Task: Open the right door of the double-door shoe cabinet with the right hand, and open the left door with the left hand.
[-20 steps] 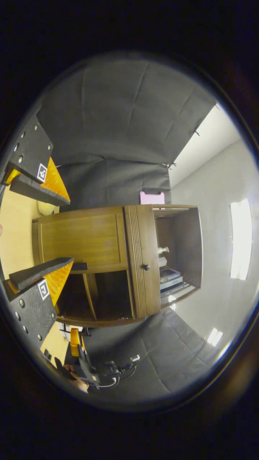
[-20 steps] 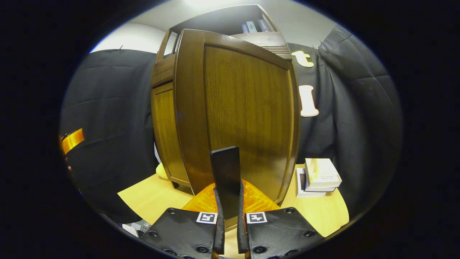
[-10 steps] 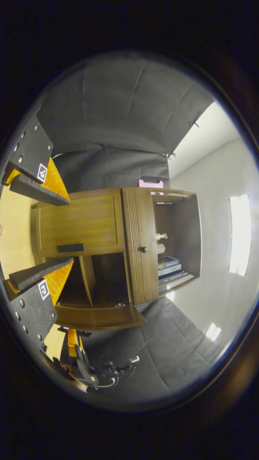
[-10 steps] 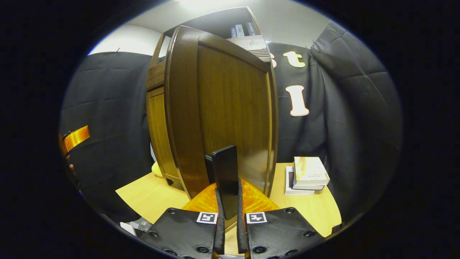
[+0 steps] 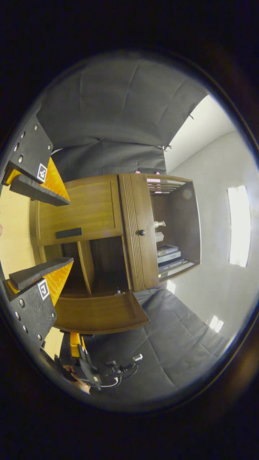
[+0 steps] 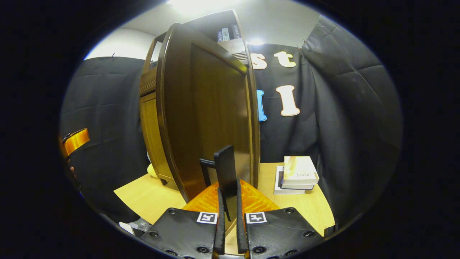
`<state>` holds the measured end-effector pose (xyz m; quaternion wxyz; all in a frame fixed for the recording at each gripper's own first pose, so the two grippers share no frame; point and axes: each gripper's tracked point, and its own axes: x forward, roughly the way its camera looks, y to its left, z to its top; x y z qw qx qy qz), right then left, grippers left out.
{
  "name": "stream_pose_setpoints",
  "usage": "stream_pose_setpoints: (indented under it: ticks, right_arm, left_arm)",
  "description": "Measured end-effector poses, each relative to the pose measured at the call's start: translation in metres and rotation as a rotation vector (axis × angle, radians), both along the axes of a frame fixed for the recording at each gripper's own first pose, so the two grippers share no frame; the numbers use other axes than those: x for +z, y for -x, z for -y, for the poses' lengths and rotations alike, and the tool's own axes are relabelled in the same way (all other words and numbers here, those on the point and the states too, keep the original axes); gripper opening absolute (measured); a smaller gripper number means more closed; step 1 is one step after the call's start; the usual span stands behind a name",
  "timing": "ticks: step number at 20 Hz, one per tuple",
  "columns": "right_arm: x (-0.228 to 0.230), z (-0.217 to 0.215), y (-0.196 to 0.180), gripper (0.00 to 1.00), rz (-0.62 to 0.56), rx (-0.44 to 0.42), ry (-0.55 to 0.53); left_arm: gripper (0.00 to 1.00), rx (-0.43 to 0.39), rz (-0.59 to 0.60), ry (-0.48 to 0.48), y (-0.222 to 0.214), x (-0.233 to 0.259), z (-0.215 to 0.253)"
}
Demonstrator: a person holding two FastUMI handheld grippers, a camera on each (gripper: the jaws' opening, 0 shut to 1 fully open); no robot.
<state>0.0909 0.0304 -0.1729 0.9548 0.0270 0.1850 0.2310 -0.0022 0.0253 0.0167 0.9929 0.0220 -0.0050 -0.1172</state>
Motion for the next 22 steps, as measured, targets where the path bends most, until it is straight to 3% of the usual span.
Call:
stream_pose_setpoints:
  ticks: [9, 10, 14, 15, 16, 17, 19, 20, 22]
  right_arm:
    - [-0.002, 0.037, -0.012, 0.14, 0.004, -0.056, -0.006]
    - [-0.001, 0.04, -0.013, 0.1, 0.003, -0.065, -0.003]
    - [-0.003, 0.057, -0.009, 0.11, 0.005, -0.116, 0.013]
    - [-0.003, 0.057, -0.004, 0.08, -0.007, -0.115, 0.002]
    - [-0.004, 0.057, -0.002, 0.0, -0.012, -0.121, -0.002]
    - [-0.004, 0.061, 0.0, 0.07, -0.012, -0.135, 0.009]
    - [0.0, 0.062, 0.005, 0.07, -0.001, -0.154, 0.03]
    - [0.004, 0.062, 0.008, 0.14, 0.012, -0.164, 0.041]
    - [0.014, 0.066, 0.017, 0.13, 0.046, -0.194, 0.065]
  left_arm:
    - [0.83, 0.009, -0.006, -0.004, 0.002, 0.001, 0.002]
    - [0.83, 0.009, -0.004, -0.003, 0.002, 0.0, 0.003]
    - [0.83, -0.003, -0.01, 0.002, 0.002, -0.002, 0.006]
    - [0.83, -0.008, -0.012, 0.005, 0.001, -0.002, 0.007]
    - [0.83, -0.017, -0.012, 0.007, 0.001, -0.002, 0.009]
    - [0.83, -0.024, -0.011, 0.009, -0.001, -0.002, 0.011]
    - [0.83, -0.036, -0.01, 0.017, -0.004, -0.002, 0.014]
    - [0.83, -0.045, -0.009, 0.026, -0.005, -0.003, 0.016]
    - [0.83, -0.059, -0.006, 0.034, -0.009, -0.004, 0.019]
